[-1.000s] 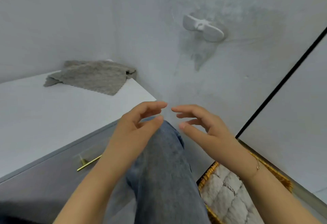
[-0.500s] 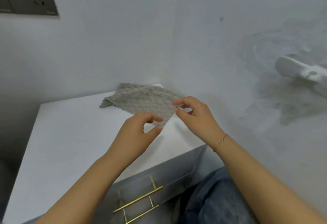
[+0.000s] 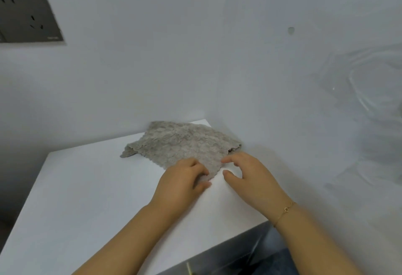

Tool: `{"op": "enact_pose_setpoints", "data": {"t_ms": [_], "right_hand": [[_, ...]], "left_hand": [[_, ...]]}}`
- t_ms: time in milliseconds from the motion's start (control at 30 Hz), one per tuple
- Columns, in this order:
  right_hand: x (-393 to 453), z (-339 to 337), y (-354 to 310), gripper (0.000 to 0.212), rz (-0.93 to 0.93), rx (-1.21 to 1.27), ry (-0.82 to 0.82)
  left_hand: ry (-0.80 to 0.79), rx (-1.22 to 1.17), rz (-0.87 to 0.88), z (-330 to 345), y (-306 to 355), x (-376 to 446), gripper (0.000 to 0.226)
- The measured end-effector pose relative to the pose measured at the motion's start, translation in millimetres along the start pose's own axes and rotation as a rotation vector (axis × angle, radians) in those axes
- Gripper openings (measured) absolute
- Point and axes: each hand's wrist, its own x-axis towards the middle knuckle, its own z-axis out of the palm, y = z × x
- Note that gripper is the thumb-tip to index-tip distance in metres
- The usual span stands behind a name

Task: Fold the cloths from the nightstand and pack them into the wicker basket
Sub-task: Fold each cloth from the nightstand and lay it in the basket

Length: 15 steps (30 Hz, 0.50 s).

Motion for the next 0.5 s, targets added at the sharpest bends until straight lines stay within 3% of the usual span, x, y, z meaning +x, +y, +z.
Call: {"op": "enact_pose_setpoints", "data": {"t_ms": [133, 300, 500], "right_hand": [[0.7, 2.0, -1.1, 0.033, -0.037, 0.038, -0.006], [-5.6, 10.5, -4.0, 0.041, -0.159, 0.077, -0.197], [-12.9, 22.8, -18.3, 0.044, -0.192, 0.005, -0.223]], "left_hand": [[0.045, 0.005, -0.013, -8.9, -19.3, -14.2, 0.009], [0.002, -0.019, -0.054, -34.6, -59.9, -59.3, 0.004], [-0.007, -0.072, -0.143, -68.0, -92.1, -115.3, 0.031]]}}
